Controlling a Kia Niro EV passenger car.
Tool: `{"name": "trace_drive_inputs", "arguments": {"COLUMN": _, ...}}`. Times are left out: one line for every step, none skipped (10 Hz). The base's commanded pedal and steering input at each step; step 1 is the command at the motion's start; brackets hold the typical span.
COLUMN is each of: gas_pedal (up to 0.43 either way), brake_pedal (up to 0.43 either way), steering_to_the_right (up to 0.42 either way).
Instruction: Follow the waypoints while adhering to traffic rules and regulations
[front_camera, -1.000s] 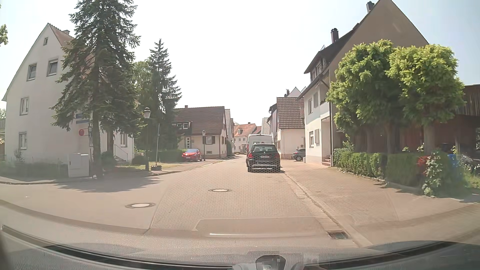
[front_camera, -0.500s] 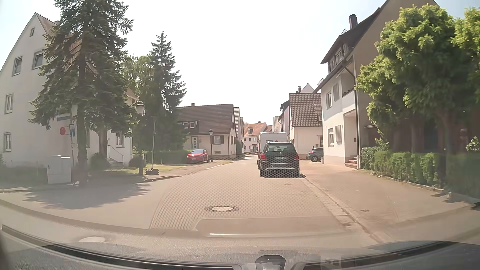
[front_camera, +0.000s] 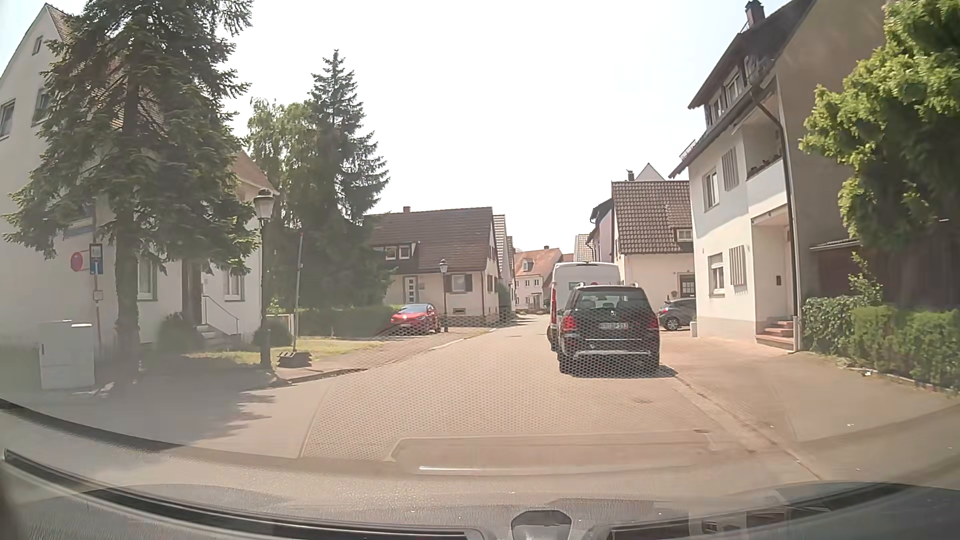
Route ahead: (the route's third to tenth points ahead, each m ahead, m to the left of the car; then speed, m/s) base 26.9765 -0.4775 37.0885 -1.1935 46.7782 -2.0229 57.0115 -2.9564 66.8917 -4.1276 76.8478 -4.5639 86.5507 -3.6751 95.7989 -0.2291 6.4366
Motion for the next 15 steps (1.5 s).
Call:
{"name": "trace_drive_inputs", "arguments": {"gas_pedal": 0.098, "brake_pedal": 0.000, "steering_to_the_right": -0.061}}
{"name": "trace_drive_inputs", "arguments": {"gas_pedal": 0.098, "brake_pedal": 0.000, "steering_to_the_right": -0.061}}
{"name": "trace_drive_inputs", "arguments": {"gas_pedal": 0.098, "brake_pedal": 0.000, "steering_to_the_right": -0.060}}
{"name": "trace_drive_inputs", "arguments": {"gas_pedal": 0.098, "brake_pedal": 0.000, "steering_to_the_right": -0.054}}
{"name": "trace_drive_inputs", "arguments": {"gas_pedal": 0.098, "brake_pedal": 0.000, "steering_to_the_right": -0.046}}
{"name": "trace_drive_inputs", "arguments": {"gas_pedal": 0.098, "brake_pedal": 0.000, "steering_to_the_right": -0.032}}
{"name": "trace_drive_inputs", "arguments": {"gas_pedal": 0.098, "brake_pedal": 0.000, "steering_to_the_right": -0.022}}
{"name": "trace_drive_inputs", "arguments": {"gas_pedal": 0.098, "brake_pedal": 0.000, "steering_to_the_right": -0.015}}
{"name": "trace_drive_inputs", "arguments": {"gas_pedal": 0.098, "brake_pedal": 0.000, "steering_to_the_right": -0.004}}
{"name": "trace_drive_inputs", "arguments": {"gas_pedal": 0.098, "brake_pedal": 0.000, "steering_to_the_right": 0.007}}
{"name": "trace_drive_inputs", "arguments": {"gas_pedal": 0.098, "brake_pedal": 0.000, "steering_to_the_right": 0.011}}
{"name": "trace_drive_inputs", "arguments": {"gas_pedal": 0.098, "brake_pedal": 0.000, "steering_to_the_right": 0.013}}
{"name": "trace_drive_inputs", "arguments": {"gas_pedal": 0.098, "brake_pedal": 0.000, "steering_to_the_right": 0.015}}
{"name": "trace_drive_inputs", "arguments": {"gas_pedal": 0.098, "brake_pedal": 0.000, "steering_to_the_right": 0.023}}
{"name": "trace_drive_inputs", "arguments": {"gas_pedal": 0.098, "brake_pedal": 0.000, "steering_to_the_right": 0.030}}
